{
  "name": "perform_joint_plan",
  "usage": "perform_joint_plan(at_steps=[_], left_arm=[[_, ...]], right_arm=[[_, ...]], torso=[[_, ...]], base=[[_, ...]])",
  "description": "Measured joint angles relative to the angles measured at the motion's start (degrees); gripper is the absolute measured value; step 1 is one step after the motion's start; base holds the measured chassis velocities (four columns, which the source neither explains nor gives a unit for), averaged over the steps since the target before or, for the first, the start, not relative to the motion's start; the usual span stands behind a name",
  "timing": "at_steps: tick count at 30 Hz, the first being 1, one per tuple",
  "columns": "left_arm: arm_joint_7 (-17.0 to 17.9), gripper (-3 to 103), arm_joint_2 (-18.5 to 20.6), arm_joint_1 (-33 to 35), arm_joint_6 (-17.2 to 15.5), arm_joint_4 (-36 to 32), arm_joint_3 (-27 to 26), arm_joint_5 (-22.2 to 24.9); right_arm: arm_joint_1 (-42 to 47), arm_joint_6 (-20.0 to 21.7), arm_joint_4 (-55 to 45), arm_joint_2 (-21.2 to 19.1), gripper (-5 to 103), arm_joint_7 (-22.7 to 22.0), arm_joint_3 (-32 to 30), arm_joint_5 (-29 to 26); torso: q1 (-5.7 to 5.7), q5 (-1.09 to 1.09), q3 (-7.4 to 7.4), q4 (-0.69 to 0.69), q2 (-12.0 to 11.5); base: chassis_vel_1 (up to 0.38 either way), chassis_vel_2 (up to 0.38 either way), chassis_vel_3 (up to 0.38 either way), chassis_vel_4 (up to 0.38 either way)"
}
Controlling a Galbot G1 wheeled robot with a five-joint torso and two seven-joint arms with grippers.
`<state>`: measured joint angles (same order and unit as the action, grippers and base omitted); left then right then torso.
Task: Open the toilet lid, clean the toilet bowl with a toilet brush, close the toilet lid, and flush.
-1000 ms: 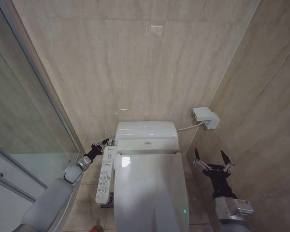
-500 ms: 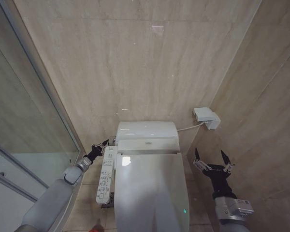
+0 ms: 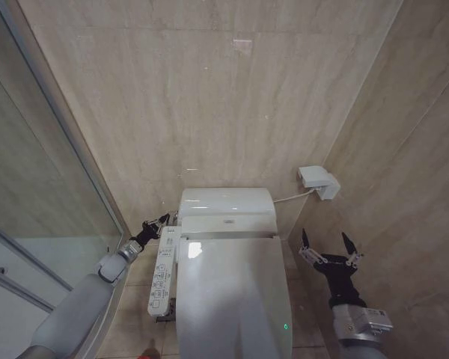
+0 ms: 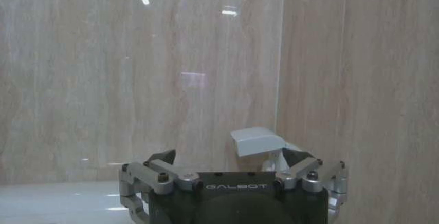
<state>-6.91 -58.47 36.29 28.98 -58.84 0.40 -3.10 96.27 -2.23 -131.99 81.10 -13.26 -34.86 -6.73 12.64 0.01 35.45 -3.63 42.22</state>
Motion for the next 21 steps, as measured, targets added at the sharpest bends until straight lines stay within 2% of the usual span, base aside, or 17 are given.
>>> perform_joint_plan(at_steps=[20, 21], left_arm=[[0.1, 0, -1.7, 2.3, 0.4, 0.7, -0.4, -1.0], [0.0, 0, -1.9, 2.6, 0.4, 0.9, -0.4, -1.2]], right_arm=[[0.0, 0.0, 0.0, 0.0, 100, 0.0, 0.0, 0.0], [0.0, 0.0, 0.0, 0.0, 100, 0.0, 0.0, 0.0]], torso=[[-0.01, 0.06, -0.01, 0.00, 0.0], [-0.01, -0.02, 0.00, 0.02, 0.0]], base=[[0.000, 0.000, 0.000, 0.000], [0.000, 0.000, 0.000, 0.000]])
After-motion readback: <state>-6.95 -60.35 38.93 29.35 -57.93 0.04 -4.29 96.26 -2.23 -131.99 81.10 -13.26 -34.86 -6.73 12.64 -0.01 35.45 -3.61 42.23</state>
